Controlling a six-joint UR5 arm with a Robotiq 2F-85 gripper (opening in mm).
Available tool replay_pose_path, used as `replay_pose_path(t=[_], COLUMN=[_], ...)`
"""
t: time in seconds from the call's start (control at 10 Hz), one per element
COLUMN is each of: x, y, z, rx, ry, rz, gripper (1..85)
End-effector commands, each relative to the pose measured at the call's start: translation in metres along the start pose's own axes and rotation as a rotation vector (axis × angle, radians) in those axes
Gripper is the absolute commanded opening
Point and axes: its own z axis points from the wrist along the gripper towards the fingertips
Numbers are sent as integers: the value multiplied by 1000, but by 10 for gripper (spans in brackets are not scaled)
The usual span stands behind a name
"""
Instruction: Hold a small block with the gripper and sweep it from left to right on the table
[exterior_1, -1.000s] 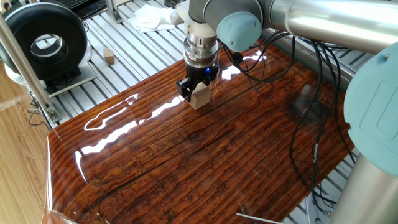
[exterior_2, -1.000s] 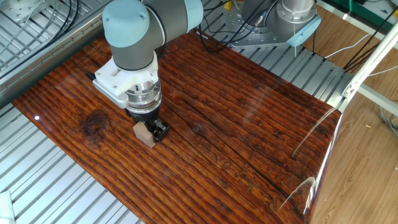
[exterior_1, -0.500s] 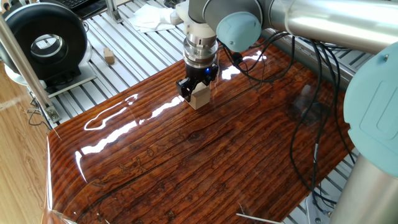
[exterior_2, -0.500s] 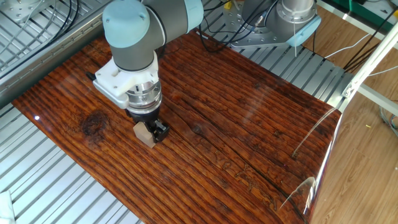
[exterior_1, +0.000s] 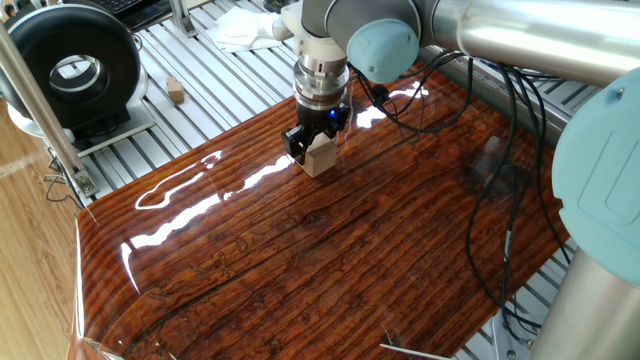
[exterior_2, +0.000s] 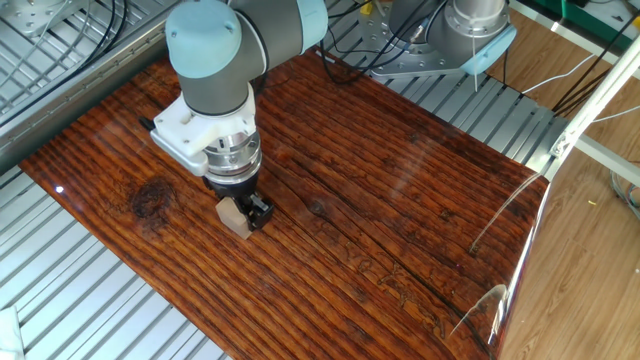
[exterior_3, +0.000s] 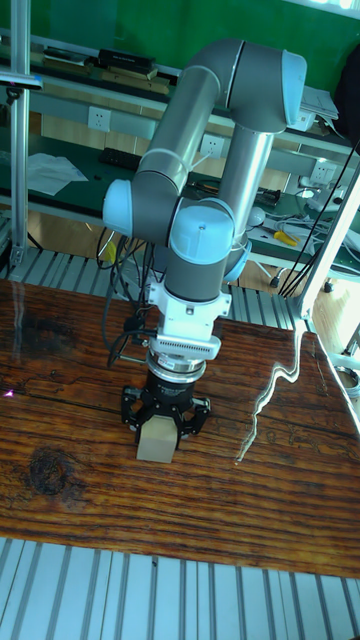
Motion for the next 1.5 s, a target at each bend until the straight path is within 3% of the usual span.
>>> replay_pose_path(t=[0.0, 1.4], x=[-1, -1], y=[3, 8], z=[-1, 0], rx=[-12, -6], ry=[-1, -2], rz=[10, 17], gripper=[10, 10])
